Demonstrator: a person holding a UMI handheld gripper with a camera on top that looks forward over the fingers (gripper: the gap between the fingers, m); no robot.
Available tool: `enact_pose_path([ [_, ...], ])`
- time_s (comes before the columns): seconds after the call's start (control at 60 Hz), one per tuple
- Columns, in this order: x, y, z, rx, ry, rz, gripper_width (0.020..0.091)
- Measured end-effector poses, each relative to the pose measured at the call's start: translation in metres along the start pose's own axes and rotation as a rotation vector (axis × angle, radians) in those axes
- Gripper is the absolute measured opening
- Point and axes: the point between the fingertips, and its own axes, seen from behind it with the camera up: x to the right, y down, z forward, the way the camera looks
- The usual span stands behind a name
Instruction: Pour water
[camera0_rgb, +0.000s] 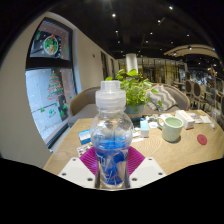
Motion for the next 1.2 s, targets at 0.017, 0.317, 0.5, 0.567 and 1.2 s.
enact_pose_path([
  [0.017,0.000,-0.004,0.000,0.003,-0.002,0.006,0.0327],
  [0.317,0.023,-0.148,0.026,0.130,-0.226,0.592,0.0328],
  [0.5,0.076,-0.210,0.065,0.178,-0.381,1.178,0.0323],
  [0.567,0.102,-0.215,0.079,0.192,-0.429,1.372,0.0321],
  [1.2,0.142,-0.153,0.122,0.004,-0.421,1.848,0.0323],
])
